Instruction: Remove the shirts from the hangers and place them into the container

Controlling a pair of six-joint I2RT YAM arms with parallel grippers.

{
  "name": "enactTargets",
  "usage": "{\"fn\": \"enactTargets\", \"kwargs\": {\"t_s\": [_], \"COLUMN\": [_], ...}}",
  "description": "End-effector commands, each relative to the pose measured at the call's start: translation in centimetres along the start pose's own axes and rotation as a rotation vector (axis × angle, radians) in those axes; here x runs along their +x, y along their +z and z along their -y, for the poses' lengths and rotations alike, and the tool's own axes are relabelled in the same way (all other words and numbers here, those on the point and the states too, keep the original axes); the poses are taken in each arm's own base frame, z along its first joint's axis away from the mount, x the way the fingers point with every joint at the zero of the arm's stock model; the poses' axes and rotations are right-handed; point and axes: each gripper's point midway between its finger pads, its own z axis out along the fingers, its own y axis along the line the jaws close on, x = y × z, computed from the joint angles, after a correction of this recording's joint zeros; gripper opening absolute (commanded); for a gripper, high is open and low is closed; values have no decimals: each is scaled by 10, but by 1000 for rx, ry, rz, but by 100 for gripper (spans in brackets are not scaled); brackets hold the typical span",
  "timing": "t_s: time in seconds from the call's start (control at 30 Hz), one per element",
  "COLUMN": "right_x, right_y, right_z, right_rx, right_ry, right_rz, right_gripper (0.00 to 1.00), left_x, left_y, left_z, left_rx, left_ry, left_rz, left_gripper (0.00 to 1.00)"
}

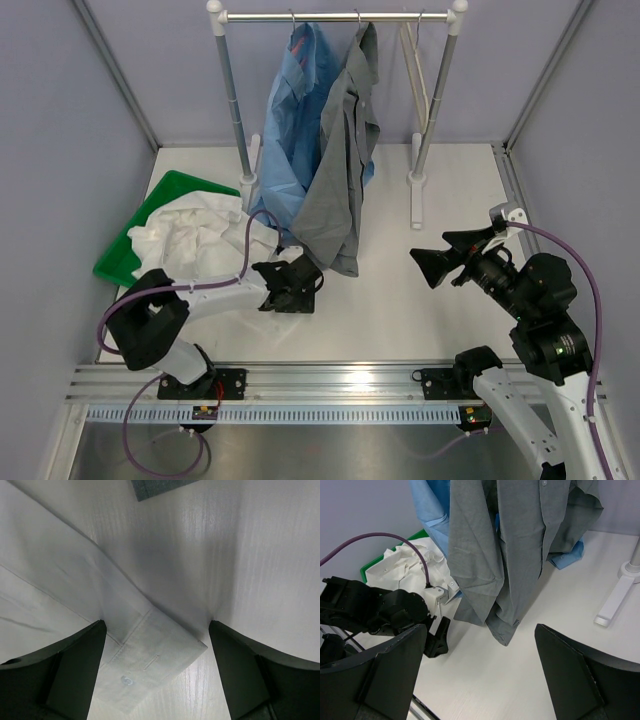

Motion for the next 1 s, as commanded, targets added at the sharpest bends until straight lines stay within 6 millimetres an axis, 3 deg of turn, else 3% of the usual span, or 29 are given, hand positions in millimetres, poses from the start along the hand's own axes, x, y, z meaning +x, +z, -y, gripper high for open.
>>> {"fn": "enactTargets", "kwargs": {"t_s": [0.0, 0.17, 0.37, 0.47, 0.63, 0.83, 0.97], "right_x": [-4, -4, -4, -4, -5, -5, -6], "right_y": [0, -1, -1, -2, -4, -4, -4], "right_z": [0, 0, -1, -1, -2, -5, -6], "right_rx": [2, 2, -1, -1, -7, -18, -24], "right_ry": [-6, -8, -7, -7, -11, -10, -9], "right_rz": [21, 26, 26, 28, 37, 37, 40], "right_gripper": [100, 99, 100, 99, 99, 99, 100], "left_x": [28, 33, 25, 14, -26, -88, -134], "left_y": [16, 10, 0, -8, -36, -92, -136], "left_z": [-9, -28, -45, -56, -83, -145, -201], "left_rx": [-32, -99, -152, -188, -255, -382, -504], "left_ry": [-41, -52, -68, -75, -87, -160, -248], "left_rz": [-73, -72, -30, -2, 98, 253, 364], "left_gripper": [81, 56, 22, 16, 14, 11, 11]}}
